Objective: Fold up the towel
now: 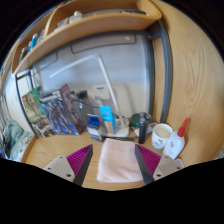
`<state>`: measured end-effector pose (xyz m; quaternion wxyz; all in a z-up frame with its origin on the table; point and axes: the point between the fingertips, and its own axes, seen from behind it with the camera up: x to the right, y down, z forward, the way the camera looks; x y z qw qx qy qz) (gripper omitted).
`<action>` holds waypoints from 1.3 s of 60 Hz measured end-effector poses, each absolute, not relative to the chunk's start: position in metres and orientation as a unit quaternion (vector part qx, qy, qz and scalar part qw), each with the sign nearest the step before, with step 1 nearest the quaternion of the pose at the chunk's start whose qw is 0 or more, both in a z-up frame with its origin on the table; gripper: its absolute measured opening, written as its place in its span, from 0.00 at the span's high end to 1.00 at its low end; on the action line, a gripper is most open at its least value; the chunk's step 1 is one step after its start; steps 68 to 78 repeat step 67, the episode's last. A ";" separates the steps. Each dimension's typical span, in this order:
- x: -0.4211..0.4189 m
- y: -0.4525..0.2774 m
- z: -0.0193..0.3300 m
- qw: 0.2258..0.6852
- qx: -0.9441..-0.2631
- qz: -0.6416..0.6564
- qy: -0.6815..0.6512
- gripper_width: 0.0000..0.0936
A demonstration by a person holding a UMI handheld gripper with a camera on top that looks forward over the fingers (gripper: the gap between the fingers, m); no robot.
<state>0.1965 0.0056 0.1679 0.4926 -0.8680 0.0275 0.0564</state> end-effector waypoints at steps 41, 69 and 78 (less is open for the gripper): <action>0.022 -0.229 0.234 0.524 -0.850 0.052 -0.005 0.09; 0.021 -0.273 0.225 0.520 -0.854 0.028 -0.002 0.09; 0.021 -0.273 0.225 0.520 -0.854 0.028 -0.002 0.09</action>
